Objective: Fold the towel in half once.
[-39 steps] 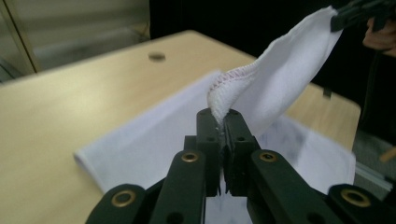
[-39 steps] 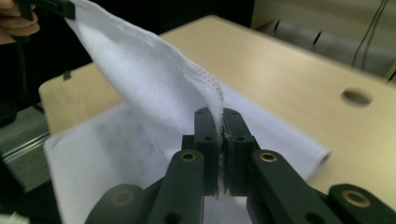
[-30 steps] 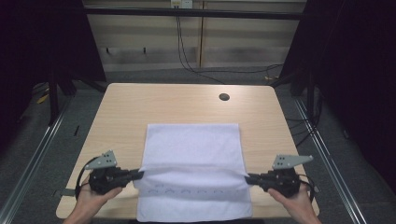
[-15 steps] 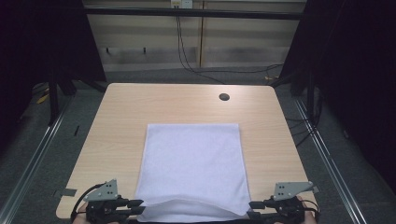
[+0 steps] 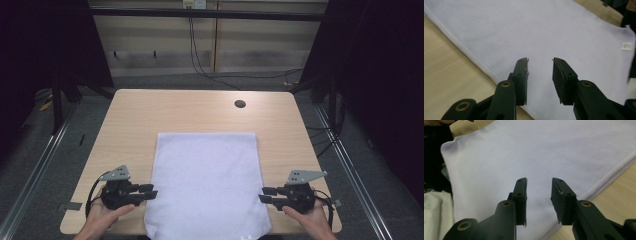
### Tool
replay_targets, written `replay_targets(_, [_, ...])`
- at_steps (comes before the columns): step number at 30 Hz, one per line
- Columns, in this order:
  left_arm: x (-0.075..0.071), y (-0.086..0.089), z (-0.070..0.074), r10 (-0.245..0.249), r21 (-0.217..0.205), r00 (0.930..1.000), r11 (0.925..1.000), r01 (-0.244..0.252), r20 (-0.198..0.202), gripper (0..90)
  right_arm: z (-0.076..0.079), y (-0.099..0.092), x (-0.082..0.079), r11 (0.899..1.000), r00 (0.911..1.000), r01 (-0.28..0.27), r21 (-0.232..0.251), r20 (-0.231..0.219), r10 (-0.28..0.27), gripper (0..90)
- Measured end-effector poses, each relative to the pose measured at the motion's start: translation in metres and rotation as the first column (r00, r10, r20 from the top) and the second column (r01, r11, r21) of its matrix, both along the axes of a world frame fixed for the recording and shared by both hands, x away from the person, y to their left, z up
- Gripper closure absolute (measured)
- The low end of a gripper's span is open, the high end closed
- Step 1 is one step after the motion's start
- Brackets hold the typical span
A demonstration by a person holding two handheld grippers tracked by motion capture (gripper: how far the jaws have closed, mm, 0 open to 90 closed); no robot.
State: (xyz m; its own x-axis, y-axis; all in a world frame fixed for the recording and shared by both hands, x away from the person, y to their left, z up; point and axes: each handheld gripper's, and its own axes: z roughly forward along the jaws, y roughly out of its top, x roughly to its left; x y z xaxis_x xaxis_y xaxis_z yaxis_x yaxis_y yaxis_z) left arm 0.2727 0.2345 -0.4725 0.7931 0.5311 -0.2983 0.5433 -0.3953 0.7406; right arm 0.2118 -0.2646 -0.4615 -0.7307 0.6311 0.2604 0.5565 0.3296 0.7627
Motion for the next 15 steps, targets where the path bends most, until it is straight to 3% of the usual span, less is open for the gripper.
replay_targets(2, [0.015,-0.007,-0.001,-0.001,0.010,1.0000,0.9999,0.001,-0.005,60.4,-0.002,0.006,0.013,1.000,1.0000,0.000,-0.010,-0.007,0.000,63.8])
replay_targets(6, [0.044,-0.019,-0.008,0.038,0.013,0.9990,0.9992,-0.037,-0.024,59.1,-0.007,0.016,0.041,0.999,0.9997,0.025,-0.040,-0.003,-0.025,60.3])
replay_targets(11, [0.073,-0.033,-0.017,0.089,0.041,0.9958,0.9953,-0.088,-0.021,54.6,-0.018,0.027,0.084,0.995,0.9974,0.064,-0.071,-0.029,-0.067,56.5])
replay_targets(13, [0.079,-0.039,-0.016,0.093,0.003,0.9952,0.9956,-0.093,-0.028,55.7,-0.024,0.032,0.101,0.992,0.9959,0.081,-0.093,-0.032,-0.084,53.9])
replay_targets(15, [0.083,-0.047,-0.016,0.073,0.050,0.9973,0.9961,-0.072,-0.012,55.7,-0.031,0.037,0.114,0.990,0.9934,0.104,-0.090,-0.040,-0.108,53.4])
